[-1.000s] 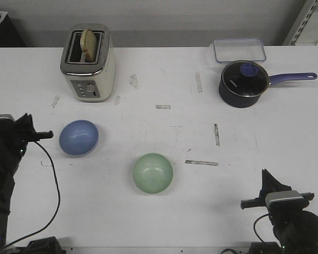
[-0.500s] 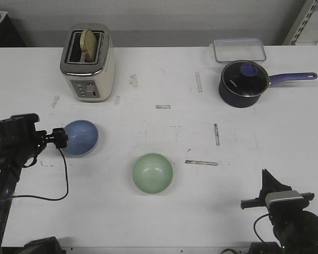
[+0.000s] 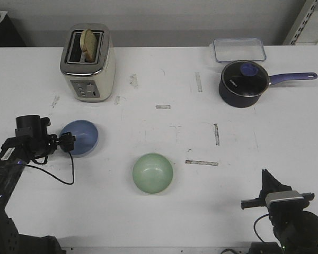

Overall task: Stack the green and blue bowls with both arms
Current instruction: 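Reach the left gripper to the rim of the light blue bowl, then grasp the blue bowl rim and lift it with the left gripper, then carry the blue bowl over the green bowl and lower it inside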

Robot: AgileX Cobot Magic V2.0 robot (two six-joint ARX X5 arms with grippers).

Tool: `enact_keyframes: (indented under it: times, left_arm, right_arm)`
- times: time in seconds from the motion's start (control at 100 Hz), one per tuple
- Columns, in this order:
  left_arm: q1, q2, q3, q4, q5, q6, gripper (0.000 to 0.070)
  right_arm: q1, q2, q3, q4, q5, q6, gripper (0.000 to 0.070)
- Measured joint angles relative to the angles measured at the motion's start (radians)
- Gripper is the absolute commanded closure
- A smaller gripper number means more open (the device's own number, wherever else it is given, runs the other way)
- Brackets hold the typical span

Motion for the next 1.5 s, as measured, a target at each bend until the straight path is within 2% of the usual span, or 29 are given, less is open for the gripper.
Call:
enact_keyframes:
  times: [0.06, 0.13, 0.41, 0.62, 0.74, 0.91, 1.19, 1.33, 1.5]
  left_arm:
    - [0.000, 0.000, 0.000, 0.001, 0.000, -0.010, 0.0625]
    - [0.000, 0.000, 0.000, 0.002, 0.003, -0.020, 0.0699]
    - [0.000, -0.001, 0.034, -0.009, 0.048, -0.050, 0.0700]
    - [-0.026, -0.082, 0.163, -0.055, 0.081, -0.087, 0.0700]
    - [-0.070, -0.160, 0.254, -0.093, 0.137, -0.099, 0.0700]
    - [-0.217, -0.253, 0.303, -0.159, 0.177, -0.110, 0.0700]
    - [-0.591, -0.270, 0.303, -0.281, 0.175, -0.117, 0.0700]
    - [-0.734, -0.214, 0.303, -0.297, 0.114, -0.121, 0.0700]
    - [-0.818, -0.111, 0.303, -0.296, 0.069, -0.122, 0.0700]
  right_arm:
    - [0.000, 0.000, 0.000, 0.000, 0.000, 0.000, 0.0700]
    - [0.000, 0.000, 0.000, 0.000, 0.000, 0.000, 0.0700]
    - [0.000, 0.000, 0.000, 0.000, 0.000, 0.000, 0.0700]
    - [0.000, 0.000, 0.000, 0.000, 0.000, 0.000, 0.0700]
    - [0.000, 0.000, 0.000, 0.000, 0.000, 0.000, 0.0700]
    - [0.000, 0.000, 0.000, 0.000, 0.000, 0.000, 0.0700]
    - [0.000, 0.000, 0.000, 0.000, 0.000, 0.000, 0.0700]
    - [0.000, 0.000, 0.000, 0.000, 0.000, 0.000, 0.0700]
    - [0.000, 0.000, 0.000, 0.000, 0.000, 0.000, 0.0700]
